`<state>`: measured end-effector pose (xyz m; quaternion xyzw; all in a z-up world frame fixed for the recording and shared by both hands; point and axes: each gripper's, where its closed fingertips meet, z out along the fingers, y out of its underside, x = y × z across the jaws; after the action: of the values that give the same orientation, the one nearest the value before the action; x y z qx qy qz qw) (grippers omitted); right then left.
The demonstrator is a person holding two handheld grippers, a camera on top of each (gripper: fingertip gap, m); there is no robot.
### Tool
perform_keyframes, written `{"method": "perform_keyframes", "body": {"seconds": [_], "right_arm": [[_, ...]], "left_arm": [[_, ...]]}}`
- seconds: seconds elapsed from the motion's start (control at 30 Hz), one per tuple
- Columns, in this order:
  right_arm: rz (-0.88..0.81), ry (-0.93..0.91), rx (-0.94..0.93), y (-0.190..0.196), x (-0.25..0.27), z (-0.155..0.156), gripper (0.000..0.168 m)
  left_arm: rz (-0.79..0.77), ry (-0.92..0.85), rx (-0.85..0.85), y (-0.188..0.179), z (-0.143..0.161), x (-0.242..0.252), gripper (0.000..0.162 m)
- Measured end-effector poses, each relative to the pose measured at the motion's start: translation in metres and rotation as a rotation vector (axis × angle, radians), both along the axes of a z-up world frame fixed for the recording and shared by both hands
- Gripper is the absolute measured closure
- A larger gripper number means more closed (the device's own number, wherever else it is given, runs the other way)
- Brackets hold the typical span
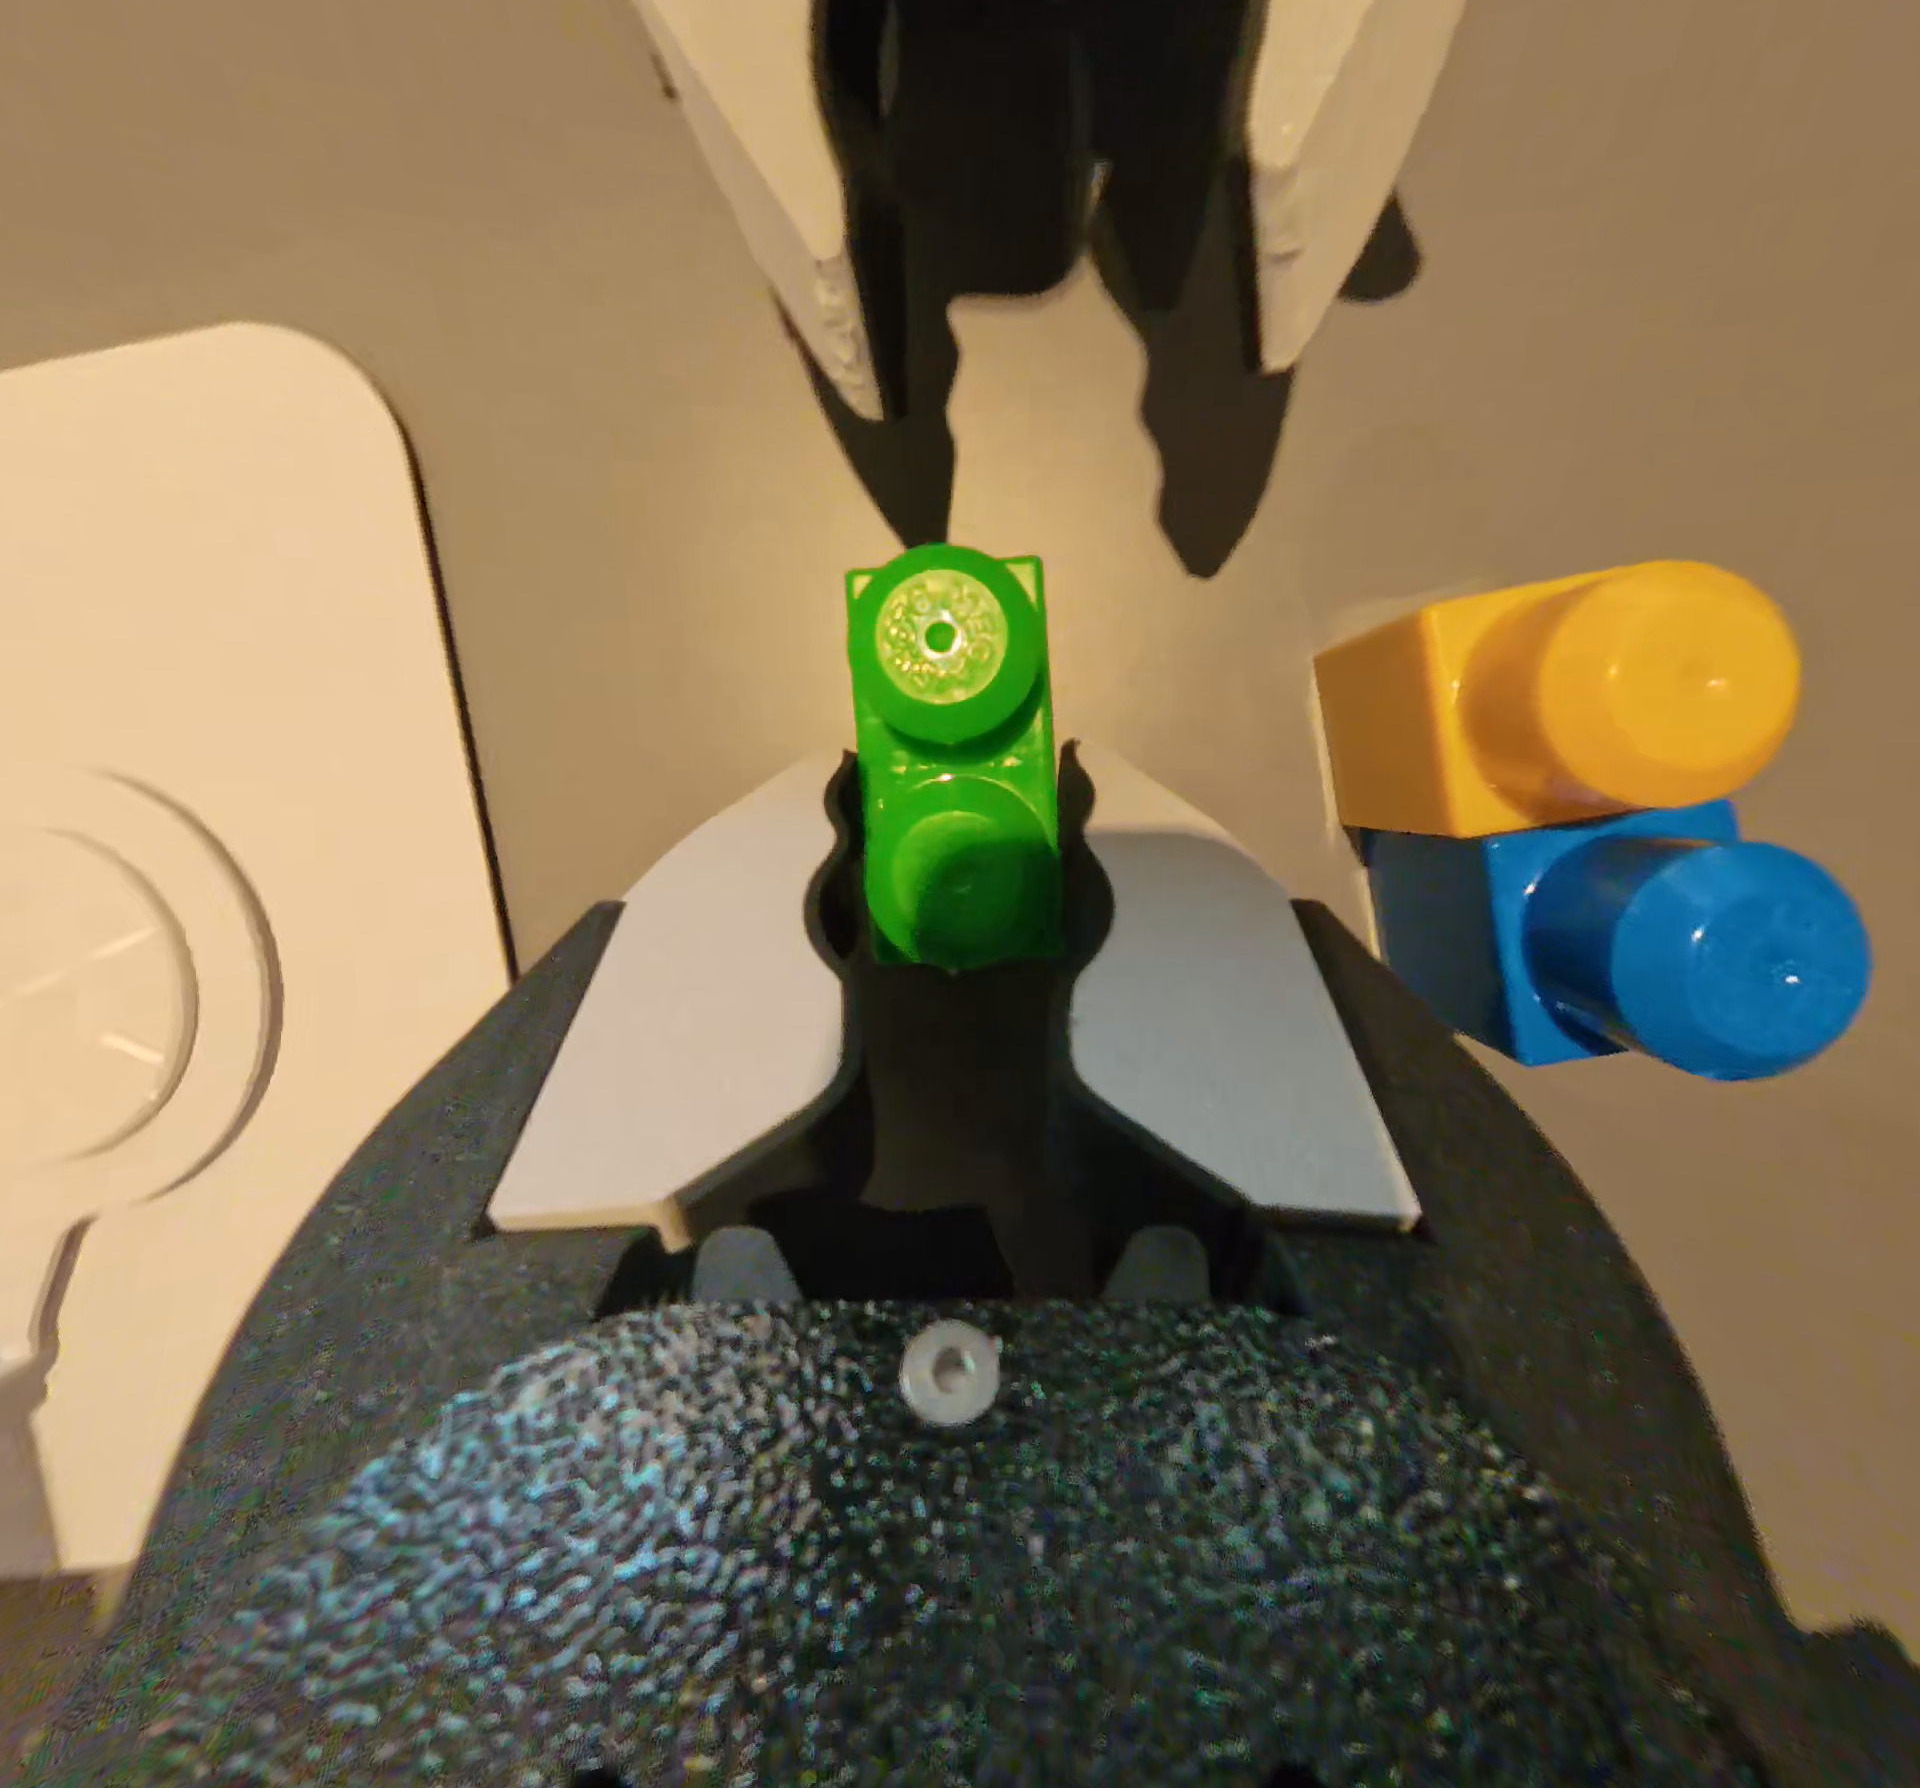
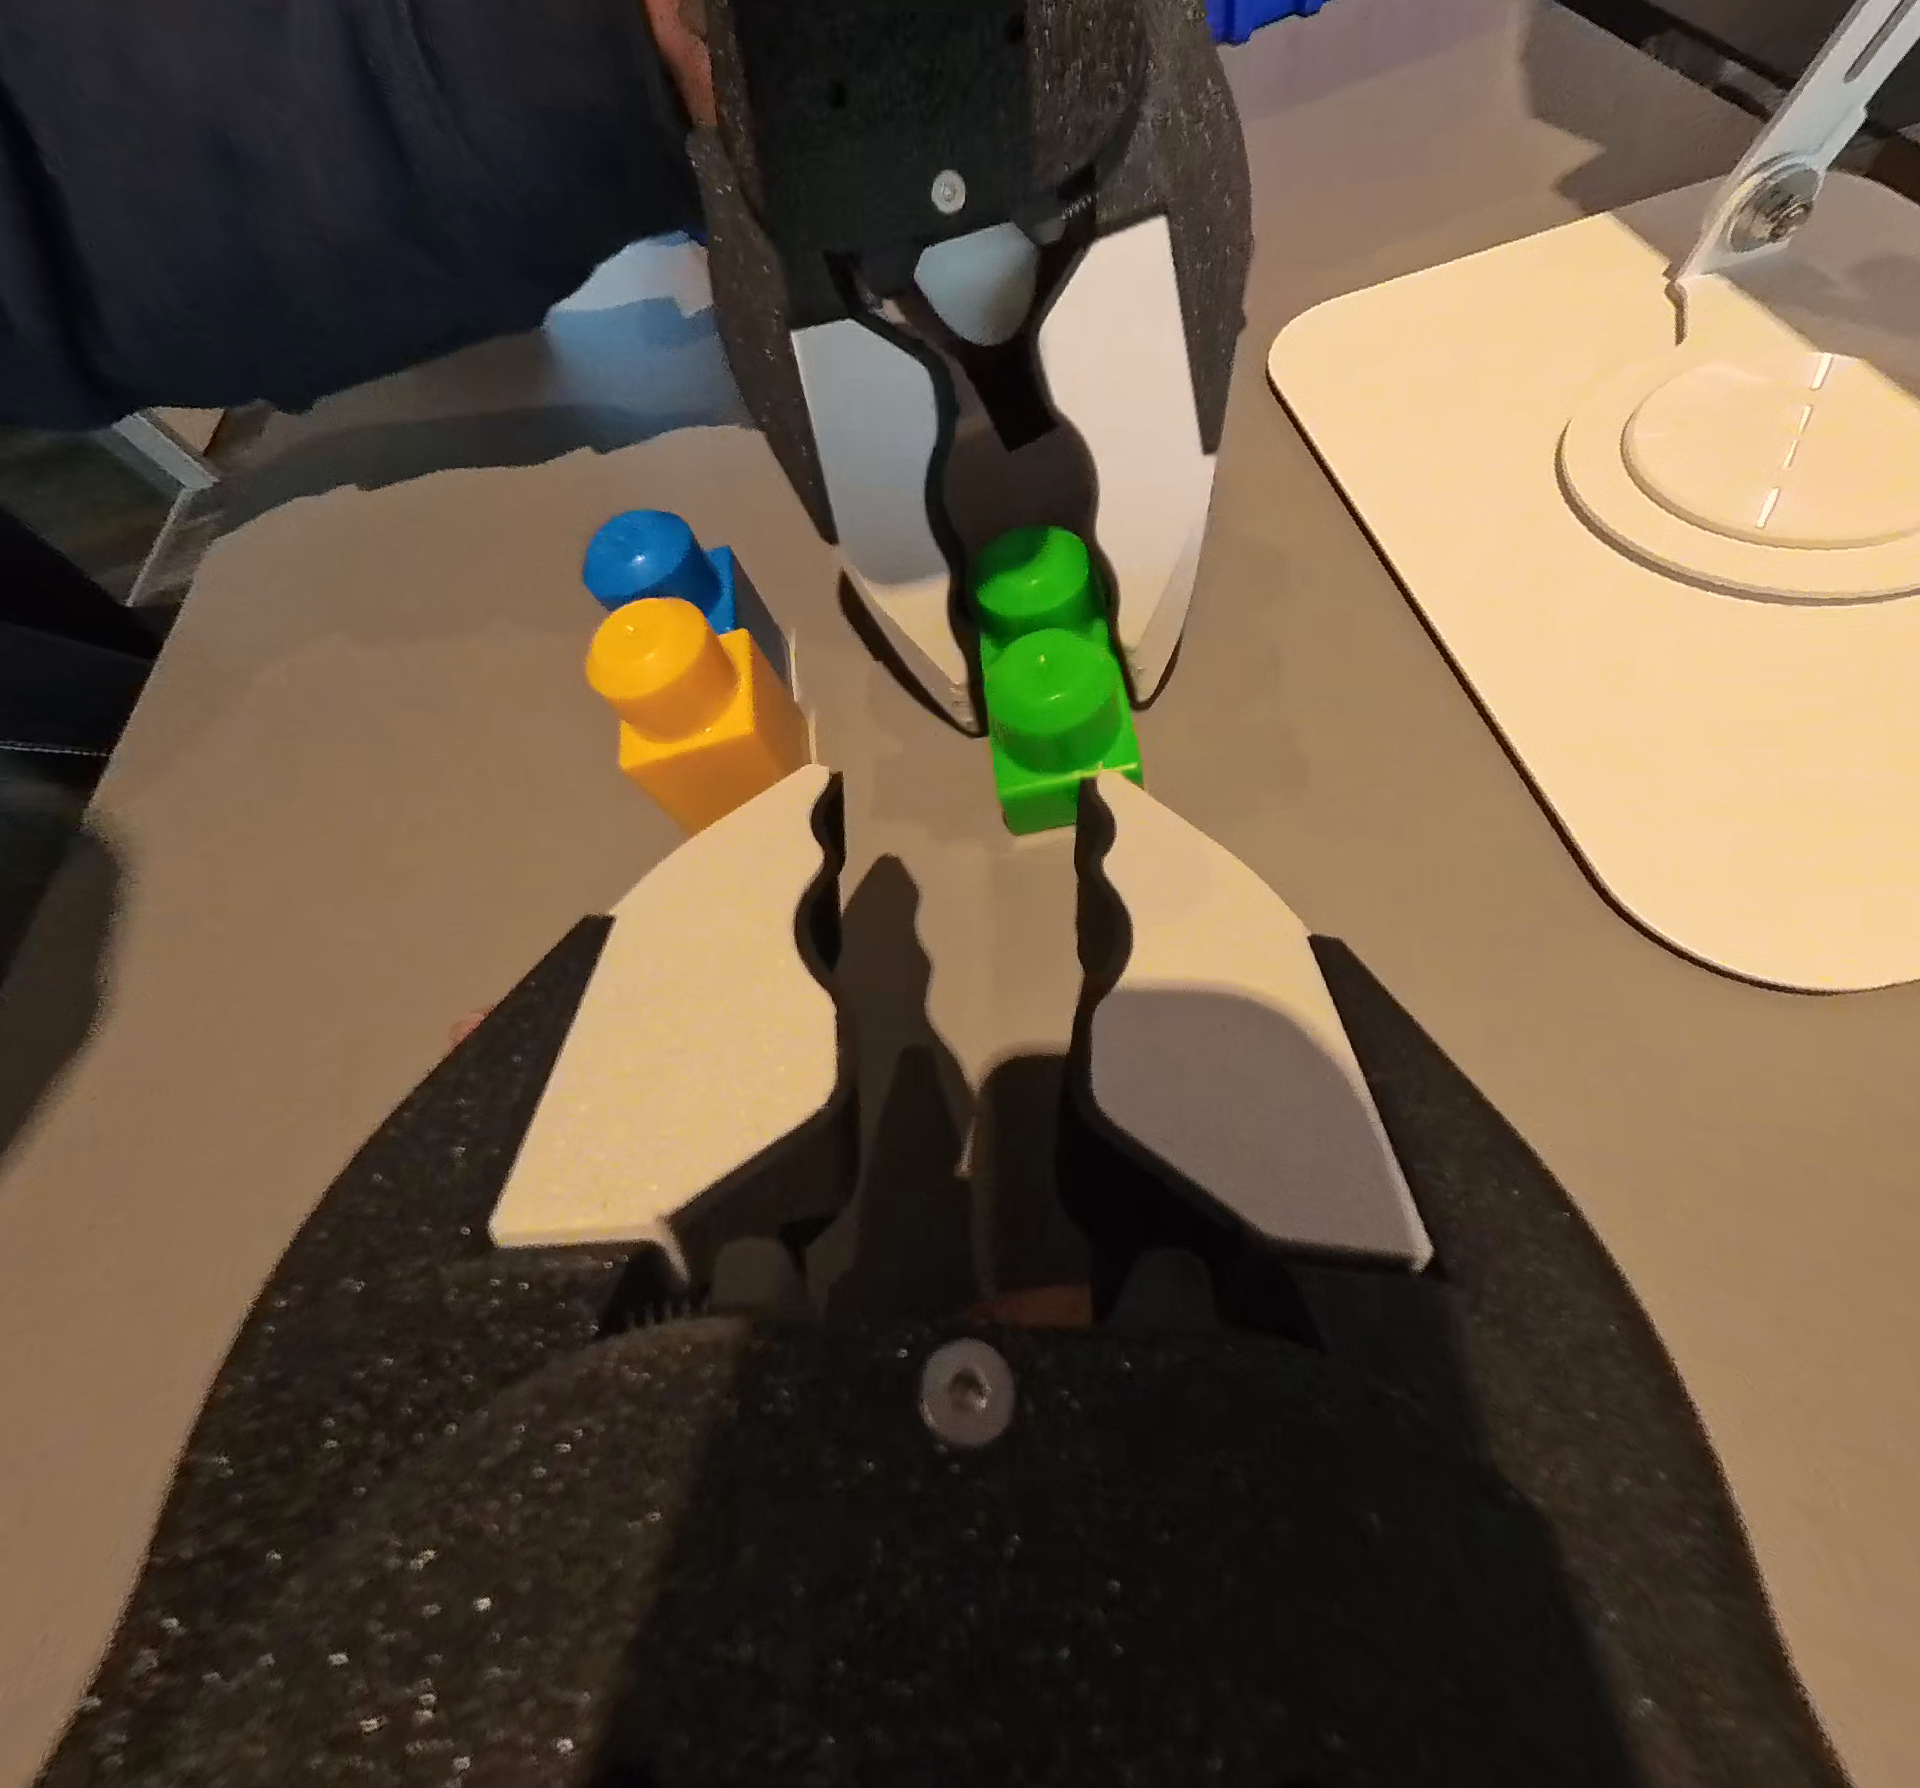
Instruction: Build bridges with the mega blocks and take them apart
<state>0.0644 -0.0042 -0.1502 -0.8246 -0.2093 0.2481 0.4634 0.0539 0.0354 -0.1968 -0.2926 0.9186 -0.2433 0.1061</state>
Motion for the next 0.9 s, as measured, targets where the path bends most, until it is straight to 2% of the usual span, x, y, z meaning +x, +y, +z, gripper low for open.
{"method": "perform_keyframes", "body": {"seconds": [0.1,0.17,0.33,0.47,0.63,0.9], "right_arm": [[0.009,-0.003,0.006,-0.001,-0.001,0.000,0.125],[0.018,-0.013,0.013,-0.002,-0.003,0.000,0.124],[0.084,-0.141,0.020,-0.009,-0.017,-0.009,0.112],[0.177,-0.236,-0.009,-0.018,-0.043,-0.021,0.103],[0.218,-0.285,-0.032,-0.020,-0.065,-0.028,0.098],[0.174,-0.373,-0.060,-0.012,-0.071,-0.038,0.101]], "left_arm": [[0.073,-0.036,-0.013,0.008,0.004,-0.002,0.126],[0.129,-0.058,-0.089,0.011,0.014,-0.008,0.126],[0.209,-0.184,-0.336,0.005,0.067,-0.044,0.127],[0.256,-0.195,-0.391,-0.010,0.099,-0.076,0.127],[0.252,-0.146,-0.276,-0.025,0.084,-0.091,0.127],[0.275,-0.075,-0.151,-0.031,0.065,-0.088,0.126]]}}
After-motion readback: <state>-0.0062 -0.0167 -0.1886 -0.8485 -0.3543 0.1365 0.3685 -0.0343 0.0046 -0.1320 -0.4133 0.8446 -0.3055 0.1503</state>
